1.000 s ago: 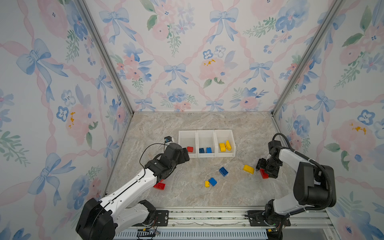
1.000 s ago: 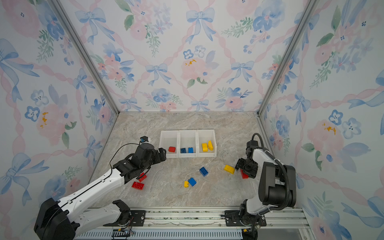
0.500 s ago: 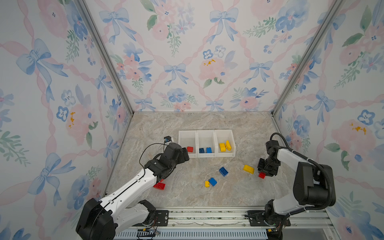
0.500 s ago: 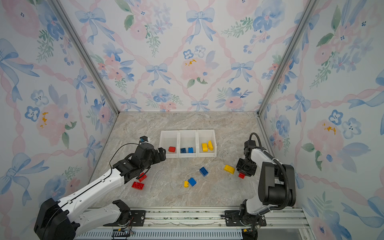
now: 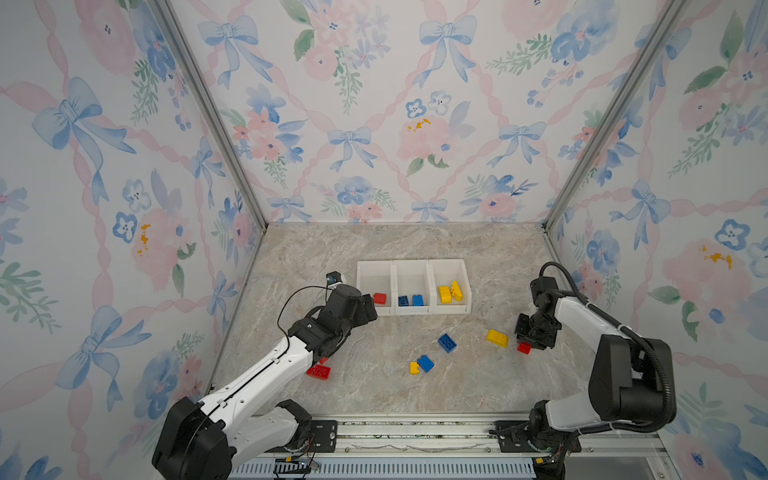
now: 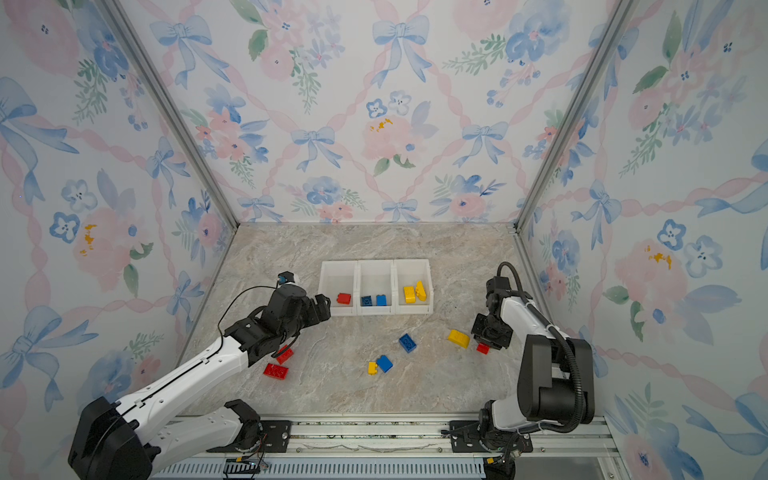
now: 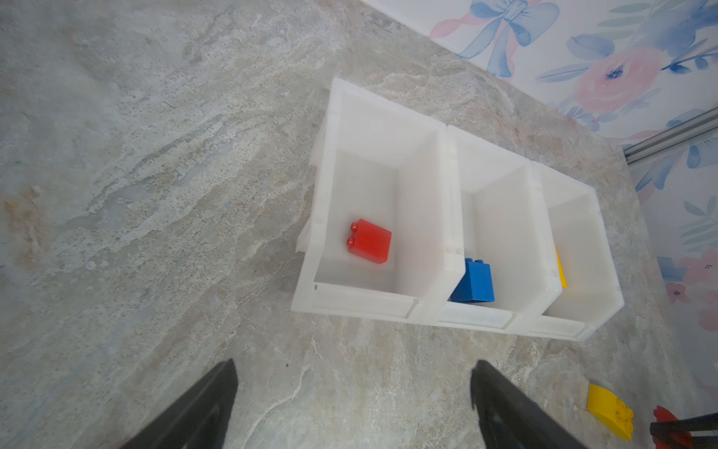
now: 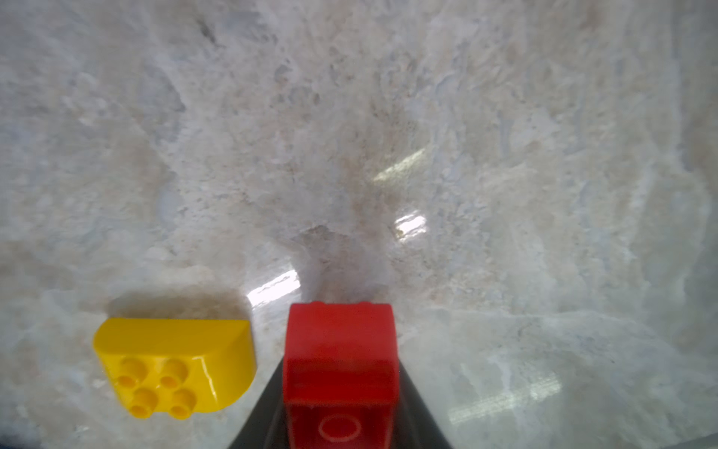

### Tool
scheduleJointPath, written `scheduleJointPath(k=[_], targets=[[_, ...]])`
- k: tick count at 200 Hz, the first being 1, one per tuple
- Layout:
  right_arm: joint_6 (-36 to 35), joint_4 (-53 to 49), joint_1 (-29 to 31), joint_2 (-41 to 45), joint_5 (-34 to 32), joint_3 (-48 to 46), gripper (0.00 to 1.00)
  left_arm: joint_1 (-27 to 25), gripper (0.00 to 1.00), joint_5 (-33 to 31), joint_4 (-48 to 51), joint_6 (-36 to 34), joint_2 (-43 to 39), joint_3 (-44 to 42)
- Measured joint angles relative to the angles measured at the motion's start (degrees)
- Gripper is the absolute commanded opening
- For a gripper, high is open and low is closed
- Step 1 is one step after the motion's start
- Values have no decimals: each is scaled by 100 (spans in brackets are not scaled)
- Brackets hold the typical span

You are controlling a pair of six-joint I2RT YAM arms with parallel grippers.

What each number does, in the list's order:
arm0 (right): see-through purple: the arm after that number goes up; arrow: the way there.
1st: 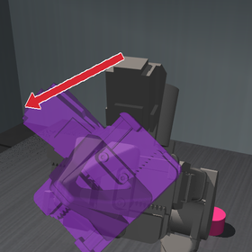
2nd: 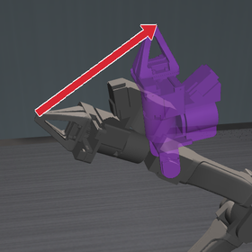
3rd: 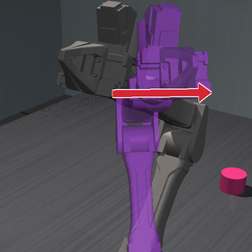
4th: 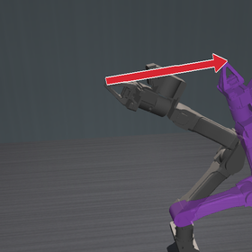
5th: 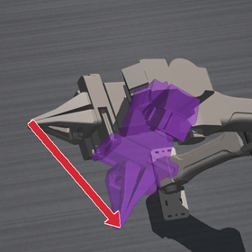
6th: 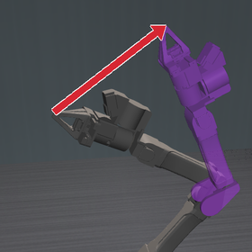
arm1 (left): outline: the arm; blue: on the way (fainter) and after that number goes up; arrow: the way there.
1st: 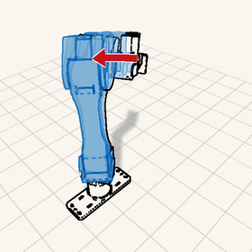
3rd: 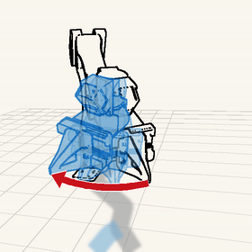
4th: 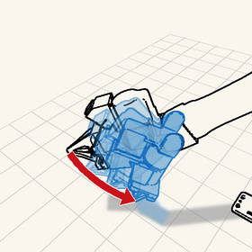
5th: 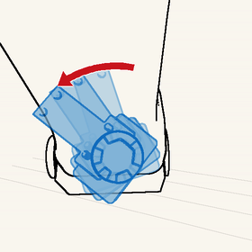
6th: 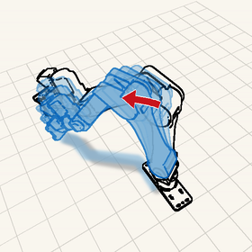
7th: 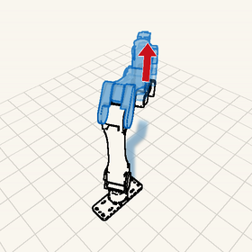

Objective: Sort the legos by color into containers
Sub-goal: 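Carry the red brick with the right gripper over the bin nearest the left arm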

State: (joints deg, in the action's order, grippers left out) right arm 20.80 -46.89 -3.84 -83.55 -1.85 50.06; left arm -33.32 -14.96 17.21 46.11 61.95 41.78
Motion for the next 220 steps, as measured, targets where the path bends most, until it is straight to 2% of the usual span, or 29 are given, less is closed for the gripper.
scheduleJointPath(k=[35,103,166,220], targets=[[177,-262,610,304,-50,409,23,31,96,31,-2,-2,-9,-7],[813,-520,2380,278,-107,1458,23,129,96,140,0,-4,-216,-144],[1226,-323,4030,-811,-94,2868,23,337,96,363,-39,-109,-376,-492],[1268,-57,4760,-1945,31,4107,23,522,96,566,-42,-181,-667,-654]])
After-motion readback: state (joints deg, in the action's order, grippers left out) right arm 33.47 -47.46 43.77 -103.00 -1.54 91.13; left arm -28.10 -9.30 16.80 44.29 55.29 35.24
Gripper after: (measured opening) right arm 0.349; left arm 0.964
